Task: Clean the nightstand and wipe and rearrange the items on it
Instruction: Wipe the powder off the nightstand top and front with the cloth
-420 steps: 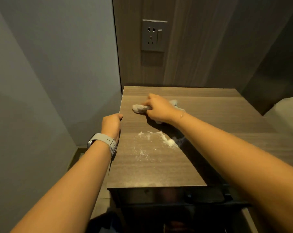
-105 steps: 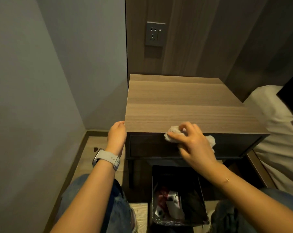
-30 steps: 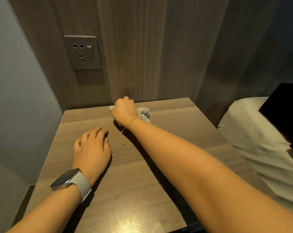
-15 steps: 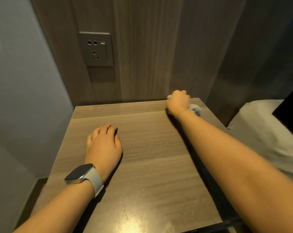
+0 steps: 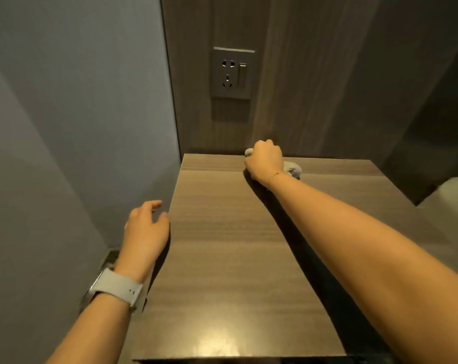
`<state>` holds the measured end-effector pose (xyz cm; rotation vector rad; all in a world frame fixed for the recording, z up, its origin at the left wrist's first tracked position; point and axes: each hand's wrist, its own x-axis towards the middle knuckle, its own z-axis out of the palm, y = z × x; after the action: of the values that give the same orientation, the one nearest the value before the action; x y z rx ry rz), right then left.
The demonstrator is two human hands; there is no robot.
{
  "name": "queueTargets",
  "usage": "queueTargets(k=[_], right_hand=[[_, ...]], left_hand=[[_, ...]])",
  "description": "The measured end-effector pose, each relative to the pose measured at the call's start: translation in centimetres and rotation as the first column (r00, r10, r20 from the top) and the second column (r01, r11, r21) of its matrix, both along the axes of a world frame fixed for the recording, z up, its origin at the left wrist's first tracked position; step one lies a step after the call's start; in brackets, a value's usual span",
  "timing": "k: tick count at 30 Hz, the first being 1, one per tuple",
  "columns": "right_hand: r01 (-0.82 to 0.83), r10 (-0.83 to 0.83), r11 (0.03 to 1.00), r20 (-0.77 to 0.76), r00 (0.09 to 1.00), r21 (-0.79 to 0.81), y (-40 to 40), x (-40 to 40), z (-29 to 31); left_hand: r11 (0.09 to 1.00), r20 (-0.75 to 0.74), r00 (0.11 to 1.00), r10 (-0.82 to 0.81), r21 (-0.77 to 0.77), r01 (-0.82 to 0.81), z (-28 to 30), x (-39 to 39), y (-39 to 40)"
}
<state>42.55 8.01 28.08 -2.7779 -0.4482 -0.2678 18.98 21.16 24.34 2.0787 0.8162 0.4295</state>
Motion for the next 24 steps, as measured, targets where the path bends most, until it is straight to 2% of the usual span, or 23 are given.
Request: queueTargets(k=[3, 7, 10, 14, 19, 24], right_hand=[[-0.157, 0.158, 0.987, -0.02, 0.987, 0.034, 5.1, -1.5, -0.5], [-0.278, 0.285, 0.956, -0.07, 0.956, 0.094, 10.2, -2.4, -0.5], [-0.343, 0.353, 0.934, -0.117, 0.928, 0.096, 10.3, -2.5, -0.4], [-0.492, 0.498, 0.867, -0.101, 0.861, 0.084, 9.1, -5.7, -0.4], [-0.674, 0.674, 0.739, -0.045, 0.737, 0.018, 4.8, -13.3, -0.4], [-0.796, 0.793, 0.605, -0.095, 0.602, 0.015, -1.5, -20.9, 0.0]], left_hand=[[0.961, 0.03, 1.0, -0.008, -0.275, 0.016, -0.9, -1.1, -1.2], [0.909, 0.117, 0.993, 0.011, -0.416, 0.039, -1.7, -1.0, -1.1], [0.909, 0.149, 0.989, 0.011, -0.413, 0.052, -1.6, -1.0, -1.0], [0.859, 0.166, 0.985, 0.038, -0.509, 0.053, -1.0, -1.9, -1.3], [0.759, 0.162, 0.982, 0.094, -0.65, 0.034, -0.4, -5.0, -2.3], [0.739, 0.16, 0.983, 0.085, -0.672, 0.046, -1.2, -10.4, -3.5]])
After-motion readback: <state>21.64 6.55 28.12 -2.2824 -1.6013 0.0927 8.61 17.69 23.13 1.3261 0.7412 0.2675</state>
